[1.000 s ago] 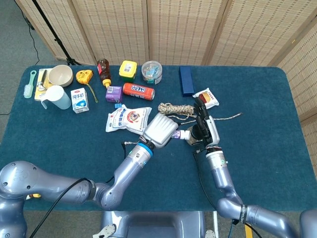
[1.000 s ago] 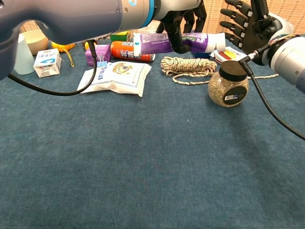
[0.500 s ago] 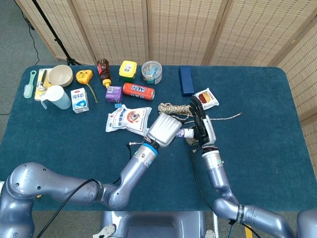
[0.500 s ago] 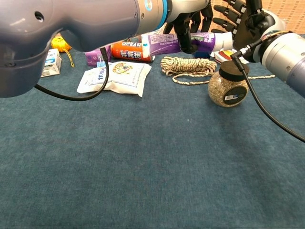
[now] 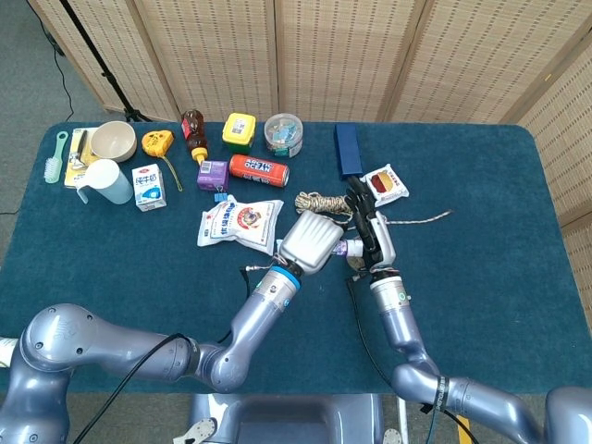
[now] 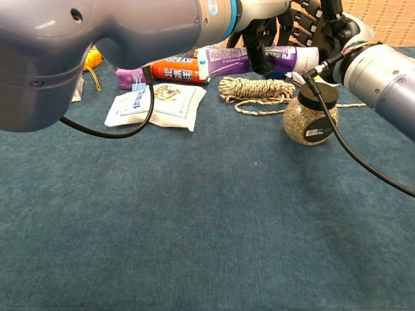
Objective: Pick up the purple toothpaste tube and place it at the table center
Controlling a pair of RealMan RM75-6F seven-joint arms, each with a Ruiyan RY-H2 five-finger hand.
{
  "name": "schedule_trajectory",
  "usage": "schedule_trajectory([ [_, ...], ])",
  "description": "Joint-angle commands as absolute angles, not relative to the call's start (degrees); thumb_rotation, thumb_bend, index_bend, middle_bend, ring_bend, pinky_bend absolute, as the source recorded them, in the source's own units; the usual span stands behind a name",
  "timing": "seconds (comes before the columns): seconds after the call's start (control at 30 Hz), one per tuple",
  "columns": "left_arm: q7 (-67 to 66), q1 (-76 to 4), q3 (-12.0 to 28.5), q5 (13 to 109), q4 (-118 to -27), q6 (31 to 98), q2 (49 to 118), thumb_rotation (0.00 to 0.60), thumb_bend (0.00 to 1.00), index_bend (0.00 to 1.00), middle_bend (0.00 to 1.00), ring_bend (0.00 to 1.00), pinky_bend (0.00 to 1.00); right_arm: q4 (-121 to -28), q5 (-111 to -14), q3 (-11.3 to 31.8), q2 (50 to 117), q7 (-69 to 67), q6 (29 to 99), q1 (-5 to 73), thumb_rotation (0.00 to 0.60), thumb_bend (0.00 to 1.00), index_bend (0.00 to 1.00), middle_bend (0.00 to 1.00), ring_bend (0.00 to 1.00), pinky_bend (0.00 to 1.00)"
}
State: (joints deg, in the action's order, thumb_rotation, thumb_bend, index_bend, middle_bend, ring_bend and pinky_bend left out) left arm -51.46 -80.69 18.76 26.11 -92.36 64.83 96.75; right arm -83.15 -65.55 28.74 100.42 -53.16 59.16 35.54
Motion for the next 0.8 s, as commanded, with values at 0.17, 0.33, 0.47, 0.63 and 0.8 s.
schedule_trajectory([
  [0.17, -51.80, -80.97, 19.38, 25.87, -92.02, 65.19, 97.42, 0.600, 0.96, 0.55, 0.56, 0.61, 0.63, -82.73, -65.94, 28.63, 100.69, -52.93, 59.00, 35.66, 0.162, 0.00, 0.00, 0.00, 0.00, 0.00],
  [0.33, -52.39, -81.21, 19.68, 25.37, -92.02, 65.37, 97.77, 0.600, 0.96, 0.55, 0.56, 0.61, 0.63, -82.59, -66.23, 28.44, 100.80, -52.51, 59.03, 35.69, 0.163, 0.00, 0.00, 0.00, 0.00, 0.00],
  [0.47, -52.57, -81.26, 19.80, 25.28, -91.88, 65.33, 97.91, 0.600, 0.96, 0.55, 0.56, 0.61, 0.63, -82.49, -66.52, 28.30, 100.69, -52.45, 58.82, 35.73, 0.162, 0.00, 0.00, 0.00, 0.00, 0.00],
  [0.63, -52.46, -81.22, 19.96, 25.33, -91.34, 65.25, 98.18, 0.600, 0.96, 0.55, 0.56, 0.61, 0.63, -82.82, -67.04, 28.00, 100.43, -52.45, 58.68, 35.65, 0.161, 0.00, 0.00, 0.00, 0.00, 0.00],
  [0.8, -52.44, -81.21, 20.14, 25.40, -91.00, 65.32, 98.46, 0.600, 0.96, 0.55, 0.56, 0.61, 0.63, -83.04, -67.18, 27.94, 100.41, -52.47, 58.67, 35.64, 0.161, 0.00, 0.00, 0.00, 0.00, 0.00],
])
